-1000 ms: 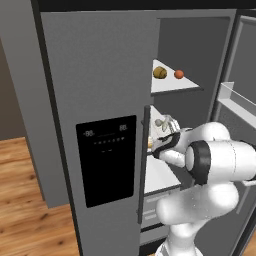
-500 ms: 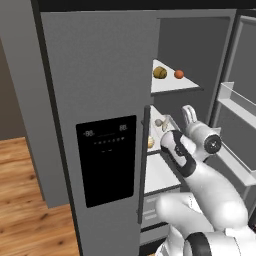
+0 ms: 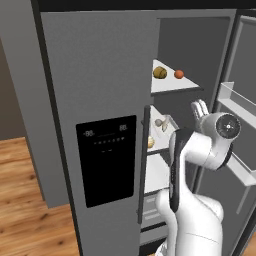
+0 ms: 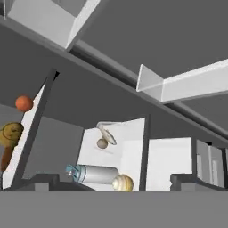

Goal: Place the tupperware on the second highest shelf of the fridge. Make space for the tupperware among the existing items by rearranging them on the shelves if needed. Close the fridge door when finished.

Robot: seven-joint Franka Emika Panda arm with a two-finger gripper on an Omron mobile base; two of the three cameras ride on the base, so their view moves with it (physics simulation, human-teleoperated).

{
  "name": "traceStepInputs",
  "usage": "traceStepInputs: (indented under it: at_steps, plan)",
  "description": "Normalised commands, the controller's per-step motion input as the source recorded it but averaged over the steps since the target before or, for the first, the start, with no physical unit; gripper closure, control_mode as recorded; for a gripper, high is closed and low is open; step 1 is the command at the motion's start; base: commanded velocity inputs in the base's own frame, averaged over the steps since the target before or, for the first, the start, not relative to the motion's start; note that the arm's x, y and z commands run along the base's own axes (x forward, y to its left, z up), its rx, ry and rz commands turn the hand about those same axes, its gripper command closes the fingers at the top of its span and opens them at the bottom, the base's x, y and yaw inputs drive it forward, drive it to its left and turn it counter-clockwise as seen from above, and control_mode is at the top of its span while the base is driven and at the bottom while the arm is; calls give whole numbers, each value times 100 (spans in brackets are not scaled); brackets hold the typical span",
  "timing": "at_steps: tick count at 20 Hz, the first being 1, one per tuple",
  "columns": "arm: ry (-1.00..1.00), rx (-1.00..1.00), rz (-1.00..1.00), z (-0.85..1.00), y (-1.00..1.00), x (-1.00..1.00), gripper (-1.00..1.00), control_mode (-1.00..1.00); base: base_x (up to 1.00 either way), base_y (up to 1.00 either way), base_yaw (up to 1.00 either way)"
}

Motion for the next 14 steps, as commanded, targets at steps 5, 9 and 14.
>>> traceStepInputs:
  at_steps: [5,9,14]
  plan:
    - [57,0,25,-29,-7,-64,-100,-100,0,0,0]
    - [2,0,22,-26,-8,-8,-100,-100,0,0,0]
    - [2,0,2,-1,0,-5,-100,-100,0,0,0]
